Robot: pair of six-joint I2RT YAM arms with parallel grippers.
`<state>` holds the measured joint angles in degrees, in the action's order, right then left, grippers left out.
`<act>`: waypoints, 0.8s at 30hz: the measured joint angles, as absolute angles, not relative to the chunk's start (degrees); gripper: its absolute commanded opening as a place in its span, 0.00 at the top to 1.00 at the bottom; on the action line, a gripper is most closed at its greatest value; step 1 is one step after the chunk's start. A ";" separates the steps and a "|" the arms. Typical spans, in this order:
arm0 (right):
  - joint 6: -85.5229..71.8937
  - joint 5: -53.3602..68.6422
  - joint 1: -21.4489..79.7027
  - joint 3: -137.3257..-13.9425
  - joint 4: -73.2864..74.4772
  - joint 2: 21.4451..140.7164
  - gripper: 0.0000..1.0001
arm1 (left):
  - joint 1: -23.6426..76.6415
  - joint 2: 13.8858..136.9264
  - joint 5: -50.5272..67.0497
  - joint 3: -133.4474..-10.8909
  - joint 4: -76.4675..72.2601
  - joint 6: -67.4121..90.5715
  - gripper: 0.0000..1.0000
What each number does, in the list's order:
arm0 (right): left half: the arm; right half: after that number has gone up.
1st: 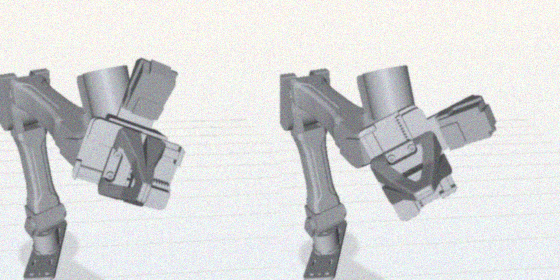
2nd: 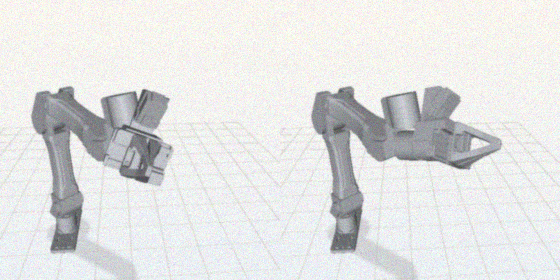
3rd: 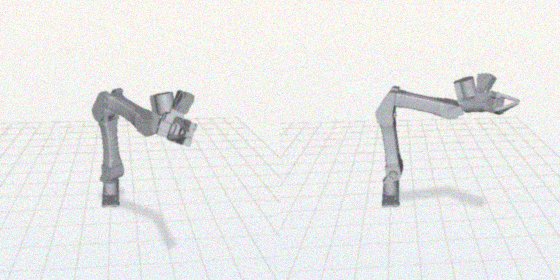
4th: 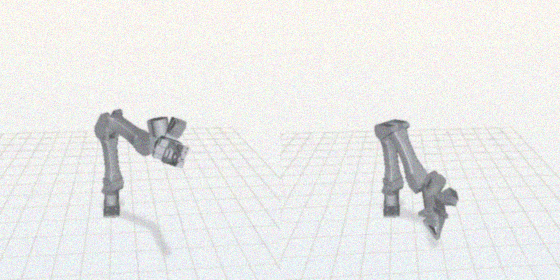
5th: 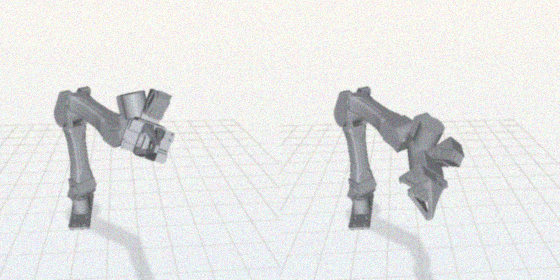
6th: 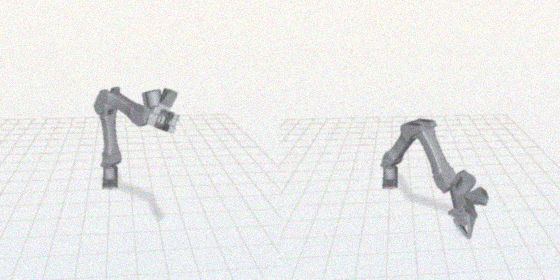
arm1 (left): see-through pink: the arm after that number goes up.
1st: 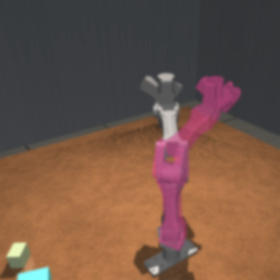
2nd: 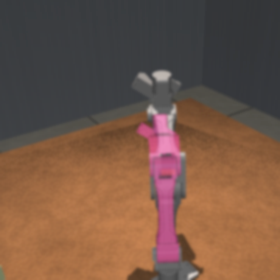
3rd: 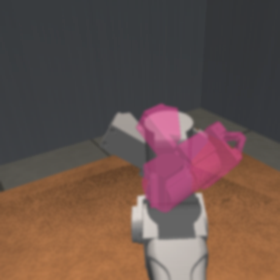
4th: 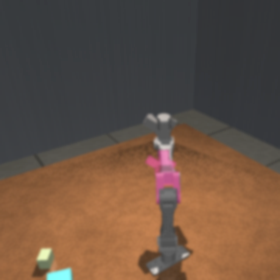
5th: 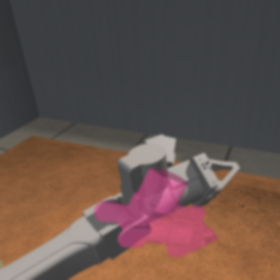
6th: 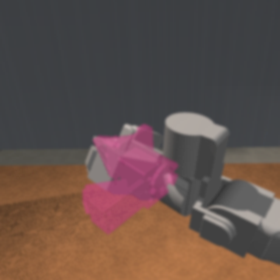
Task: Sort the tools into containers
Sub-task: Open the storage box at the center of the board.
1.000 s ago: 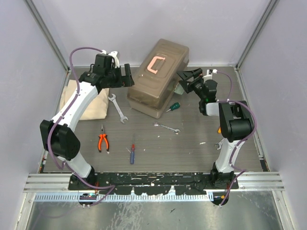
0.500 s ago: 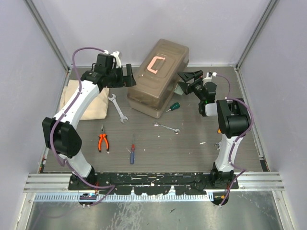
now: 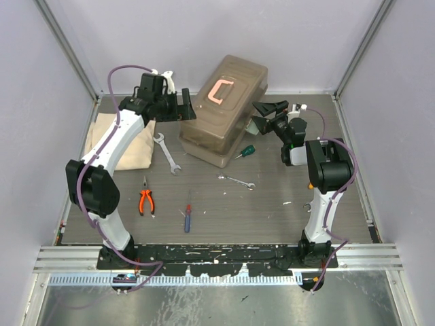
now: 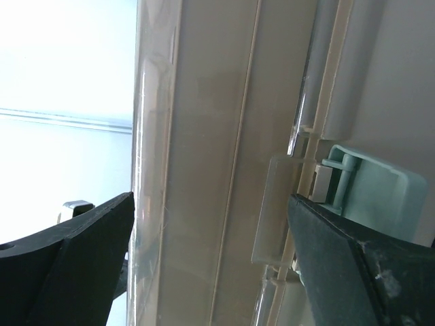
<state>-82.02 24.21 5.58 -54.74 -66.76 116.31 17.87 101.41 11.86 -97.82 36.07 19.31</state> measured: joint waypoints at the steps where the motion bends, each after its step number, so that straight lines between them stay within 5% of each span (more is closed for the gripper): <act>1: -82.02 24.23 5.61 -54.74 -66.76 116.31 0.02 | 17.89 101.47 11.97 -97.82 36.07 19.31 0.05; 24: -88.68 27.42 6.02 -56.77 -74.28 119.74 0.03 | 17.87 101.67 13.50 -97.82 36.03 18.68 0.04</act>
<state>-88.68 27.42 6.02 -56.77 -74.28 119.74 17.87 101.67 13.50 -97.82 36.03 18.68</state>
